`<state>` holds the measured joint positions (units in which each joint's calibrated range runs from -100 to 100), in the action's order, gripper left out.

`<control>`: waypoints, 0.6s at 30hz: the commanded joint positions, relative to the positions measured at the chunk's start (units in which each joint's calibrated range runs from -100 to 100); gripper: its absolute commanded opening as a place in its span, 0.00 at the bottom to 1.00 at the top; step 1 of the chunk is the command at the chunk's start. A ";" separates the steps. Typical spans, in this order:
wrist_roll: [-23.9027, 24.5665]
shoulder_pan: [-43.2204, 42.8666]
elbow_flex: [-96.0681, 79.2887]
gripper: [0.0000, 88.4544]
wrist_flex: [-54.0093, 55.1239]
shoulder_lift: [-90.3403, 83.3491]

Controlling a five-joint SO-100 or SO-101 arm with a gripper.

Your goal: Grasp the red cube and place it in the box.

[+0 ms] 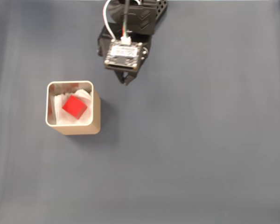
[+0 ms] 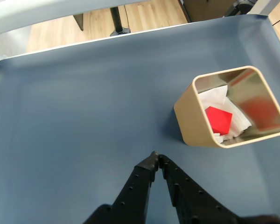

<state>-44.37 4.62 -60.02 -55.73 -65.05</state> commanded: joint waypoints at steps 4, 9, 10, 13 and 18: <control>-0.98 -1.68 -7.07 0.01 0.78 -10.98; -1.47 -3.45 -13.18 0.01 0.78 -17.04; -1.51 -3.81 -14.18 0.01 0.70 -17.99; -1.66 -4.73 -16.74 0.01 0.62 -20.50; -1.66 -6.36 -19.84 0.01 0.29 -23.01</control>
<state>-45.79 -0.64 -79.87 -55.65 -86.36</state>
